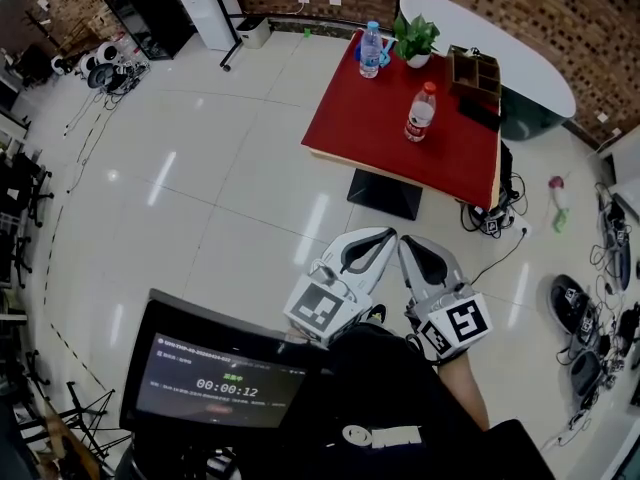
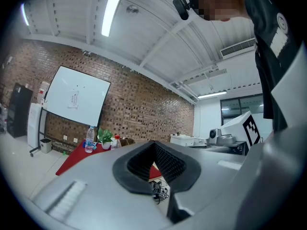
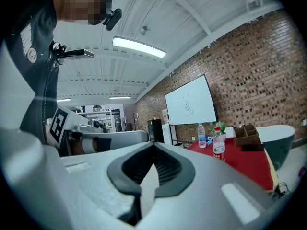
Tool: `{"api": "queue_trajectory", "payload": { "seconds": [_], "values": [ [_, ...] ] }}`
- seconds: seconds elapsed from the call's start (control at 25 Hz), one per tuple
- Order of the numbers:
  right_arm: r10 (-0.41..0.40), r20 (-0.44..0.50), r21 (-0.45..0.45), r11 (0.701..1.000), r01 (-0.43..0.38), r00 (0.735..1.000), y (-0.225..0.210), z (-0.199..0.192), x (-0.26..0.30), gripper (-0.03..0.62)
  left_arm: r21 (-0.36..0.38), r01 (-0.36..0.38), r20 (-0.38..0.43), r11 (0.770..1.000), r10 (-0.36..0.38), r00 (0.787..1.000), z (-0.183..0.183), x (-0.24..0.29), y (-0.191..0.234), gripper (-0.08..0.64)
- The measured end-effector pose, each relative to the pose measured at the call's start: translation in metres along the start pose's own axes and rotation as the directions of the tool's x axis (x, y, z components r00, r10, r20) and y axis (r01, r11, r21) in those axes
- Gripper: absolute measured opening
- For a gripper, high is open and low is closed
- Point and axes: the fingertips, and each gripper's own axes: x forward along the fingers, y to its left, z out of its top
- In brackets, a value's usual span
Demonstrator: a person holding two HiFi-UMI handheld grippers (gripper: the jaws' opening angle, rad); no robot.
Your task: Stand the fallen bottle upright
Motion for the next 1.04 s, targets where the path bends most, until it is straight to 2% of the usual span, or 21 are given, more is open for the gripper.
{"api": "queue_trajectory", "payload": {
  "seconds": [0.32,1.04],
  "values": [
    [-0.019,-0.007,-0.005,1.0,0.019,1.0,-0.0074,-0.0029,0.0007,0.003,0.005,0.005,-0.003,1.0,-0.005,1.0,-0.0026,0.0055,0.0013,0.005],
    [-0.004,-0.02,-0.023,1.0,0.004,1.0,-0.0107,-0.0039,0.0022,0.002,-0.001,-0.02,-0.016,1.0,0.02,1.0,-0.004,0.0078,0.0057,0.005]
  ]
}}
